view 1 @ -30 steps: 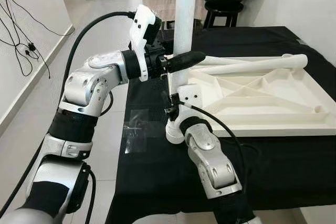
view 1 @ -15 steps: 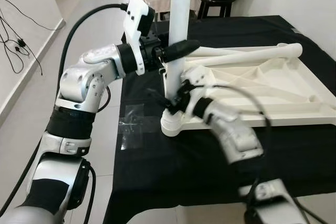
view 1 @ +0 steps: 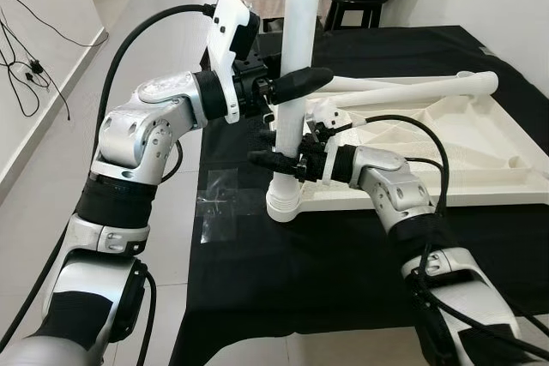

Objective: Building children table

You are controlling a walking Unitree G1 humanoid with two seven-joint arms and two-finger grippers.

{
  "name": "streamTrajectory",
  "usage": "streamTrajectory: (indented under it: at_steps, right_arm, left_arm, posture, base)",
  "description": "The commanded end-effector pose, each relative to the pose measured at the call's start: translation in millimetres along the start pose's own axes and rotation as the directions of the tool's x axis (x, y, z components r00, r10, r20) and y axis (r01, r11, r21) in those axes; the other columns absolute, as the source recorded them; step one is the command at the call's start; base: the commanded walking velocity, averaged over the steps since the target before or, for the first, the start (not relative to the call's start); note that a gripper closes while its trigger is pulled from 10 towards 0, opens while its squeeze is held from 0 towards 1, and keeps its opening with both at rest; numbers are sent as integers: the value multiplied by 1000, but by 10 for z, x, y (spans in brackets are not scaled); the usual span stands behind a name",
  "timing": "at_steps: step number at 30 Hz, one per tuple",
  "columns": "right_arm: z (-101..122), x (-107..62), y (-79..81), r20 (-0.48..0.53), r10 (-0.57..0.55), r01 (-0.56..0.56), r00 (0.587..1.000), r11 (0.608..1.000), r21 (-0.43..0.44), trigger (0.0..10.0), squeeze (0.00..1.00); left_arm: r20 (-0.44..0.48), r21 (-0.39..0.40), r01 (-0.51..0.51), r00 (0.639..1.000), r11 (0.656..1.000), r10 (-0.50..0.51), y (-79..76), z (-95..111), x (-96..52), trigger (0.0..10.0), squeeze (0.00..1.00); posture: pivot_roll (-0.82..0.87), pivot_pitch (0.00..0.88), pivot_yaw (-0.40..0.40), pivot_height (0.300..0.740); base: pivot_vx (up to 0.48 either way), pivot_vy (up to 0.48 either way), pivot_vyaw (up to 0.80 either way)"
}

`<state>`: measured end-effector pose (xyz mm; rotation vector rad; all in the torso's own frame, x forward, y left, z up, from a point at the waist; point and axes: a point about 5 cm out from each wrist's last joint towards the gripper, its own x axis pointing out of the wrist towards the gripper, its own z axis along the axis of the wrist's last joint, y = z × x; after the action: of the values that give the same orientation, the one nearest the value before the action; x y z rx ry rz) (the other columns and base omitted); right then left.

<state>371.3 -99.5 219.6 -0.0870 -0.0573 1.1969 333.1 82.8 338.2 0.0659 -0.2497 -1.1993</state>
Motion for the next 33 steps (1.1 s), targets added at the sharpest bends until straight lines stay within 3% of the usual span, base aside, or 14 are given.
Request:
streamTrajectory:
  at_steps: [1,7,8,9,19,23,24,25,26,27,28,30,31,33]
  right_arm:
    - [-71,-2,-5,-14,6,-6,1000,999,40,0,0]
    - [-82,-18,-41,-5,3,-3,1000,999,40,0,0]
    - [-74,-23,-53,0,-10,10,1000,999,36,0,0]
    - [-72,-33,-75,4,-36,35,999,999,31,0,0]
    - [-135,-96,-109,13,-132,132,991,991,33,0,0]
    - [-212,-154,-64,31,-236,234,971,971,58,0,0]
    - [-294,-155,14,31,-315,312,949,946,85,0,0]
    - [-447,-101,149,6,-470,464,883,874,145,0,0]
    - [-542,-87,243,-22,-574,568,818,802,183,0,0]
    - [-542,-87,243,-22,-574,568,818,802,183,0,0]
    - [-762,-8,566,-122,-676,686,727,706,176,0,0]
    - [-762,-8,566,-122,-676,686,727,706,176,0,0]
    - [-857,18,779,-178,-736,758,653,633,158,0,0]
    - [-848,245,904,-184,-776,797,604,586,147,0,0]
  left_arm:
    - [-36,-9,43,998,999,-43,-57,-58,9,0,0]
    - [-35,-12,46,998,999,-46,-62,-61,9,0,0]
    - [-17,-21,29,999,999,-30,-47,-50,11,1137,1000]
    - [-8,-20,16,1000,1000,-17,-34,-41,15,10000,1000]
    - [4,-27,-53,999,998,53,38,-44,-93,10000,1000]
    - [-15,-20,-203,979,979,203,158,-119,-437,10000,1000]
    - [-42,-9,-286,957,958,286,181,-187,-697,10000,741]
    - [-65,-13,-376,925,926,375,158,-265,-979,10000,0]
    - [-82,-14,-429,901,903,426,123,-311,-1148,10000,0]
    - [-82,-14,-429,901,903,426,123,-311,-1148,10000,0]
    - [-119,-31,-484,871,875,477,14,-452,-1342,10000,0]
    - [-119,-31,-484,871,875,477,14,-452,-1342,10000,0]
    - [-144,-42,-516,850,856,506,-67,-542,-1452,10000,0]
    - [-223,-137,-574,812,807,540,-389,-911,-1579,10000,0]
  posture:
    - [56,132,-9,740]
    - [51,129,-5,740]
    - [48,127,-6,740]
    - [46,125,-6,740]
    - [28,114,-4,740]
    - [19,113,-4,740]
    - [15,111,-14,740]
    - [17,111,-19,740]
    - [21,109,-24,740]
    - [21,109,-24,740]
    - [23,108,-29,740]
    - [23,108,-29,740]
    - [23,108,-29,740]
    - [26,94,-26,740]
  base:
    - [0,0,0]
    - [0,0,0]
    - [0,0,0]
    - [0,0,0]
    - [0,0,0]
    - [0,0,0]
    - [0,0,0]
    - [0,0,0]
    - [0,0,0]
    - [0,0,0]
    - [0,0,0]
    - [0,0,0]
    - [0,0,0]
    - [0,0,0]
